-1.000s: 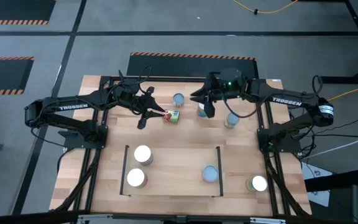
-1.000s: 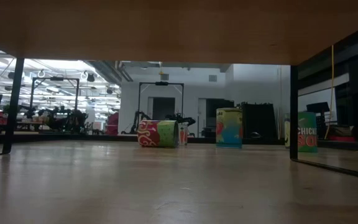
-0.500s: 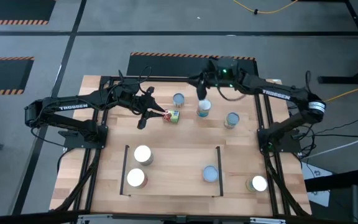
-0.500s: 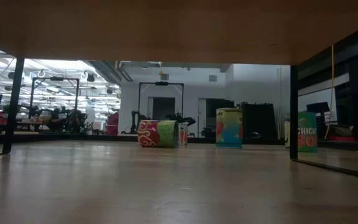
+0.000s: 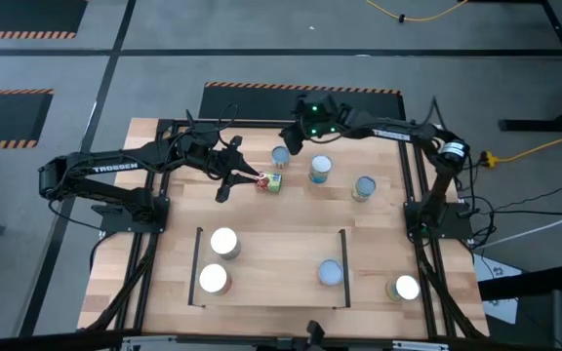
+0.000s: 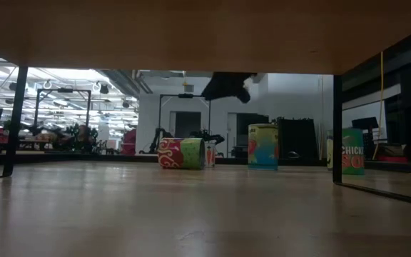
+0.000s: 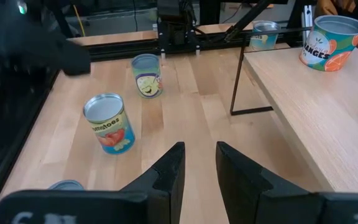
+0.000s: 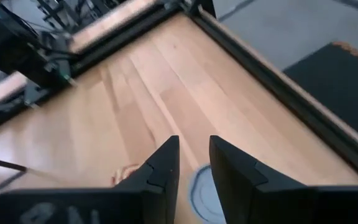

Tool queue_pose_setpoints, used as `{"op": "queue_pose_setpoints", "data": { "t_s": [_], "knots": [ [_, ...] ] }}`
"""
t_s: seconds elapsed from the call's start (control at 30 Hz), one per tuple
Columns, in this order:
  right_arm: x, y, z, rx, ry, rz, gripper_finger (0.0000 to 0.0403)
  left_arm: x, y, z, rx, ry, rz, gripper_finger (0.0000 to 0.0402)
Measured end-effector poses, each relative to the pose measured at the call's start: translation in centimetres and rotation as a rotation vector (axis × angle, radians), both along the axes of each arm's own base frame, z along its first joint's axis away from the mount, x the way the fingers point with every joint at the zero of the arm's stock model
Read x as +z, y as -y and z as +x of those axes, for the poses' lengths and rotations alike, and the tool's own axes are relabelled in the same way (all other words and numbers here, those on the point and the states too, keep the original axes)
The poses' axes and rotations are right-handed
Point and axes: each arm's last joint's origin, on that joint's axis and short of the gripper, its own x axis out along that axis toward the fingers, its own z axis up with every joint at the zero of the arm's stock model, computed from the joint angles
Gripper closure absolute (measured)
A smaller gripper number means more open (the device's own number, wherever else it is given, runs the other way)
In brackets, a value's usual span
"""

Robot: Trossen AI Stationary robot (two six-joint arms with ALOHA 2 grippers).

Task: Pick and place cans onto a shelf
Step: Put the canned sliced carrots on the shelf

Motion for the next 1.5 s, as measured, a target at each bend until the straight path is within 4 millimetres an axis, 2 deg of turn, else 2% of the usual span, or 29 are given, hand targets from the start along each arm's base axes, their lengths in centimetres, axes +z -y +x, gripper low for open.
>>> {"op": "queue_pose_setpoints", "data": {
  "t_s": [0.2, 0.6, 0.87, 1.27, 1.5],
  "knots": [
    [-2.1, 0.4, 0.8, -0.002, -0.046, 0.021, 0.0310, 0.0, 0.0, 0.0, -0.001, 0.000, 0.000, 0.0318],
    [-4.9, 0.8, 1.4, -0.014, -0.115, 0.046, 0.0310, 0.0, 0.0, 0.0, -0.001, 0.000, 0.000, 0.0318],
    [-5.6, 0.9, 0.8, -0.107, -0.231, 0.013, 0.0310, 0.0, 0.0, 0.0, -0.002, 0.000, -0.001, 0.0318],
    [-6.0, 0.9, 0.7, -0.107, -0.253, 0.022, 0.0310, 0.0, 0.0, 0.0, -0.002, 0.000, -0.001, 0.0318],
    [-7.9, 0.9, 1.2, -0.094, -0.288, 0.049, 0.0310, 0.0, 0.0, 0.0, -0.002, 0.000, -0.001, 0.0318]
  ]
}}
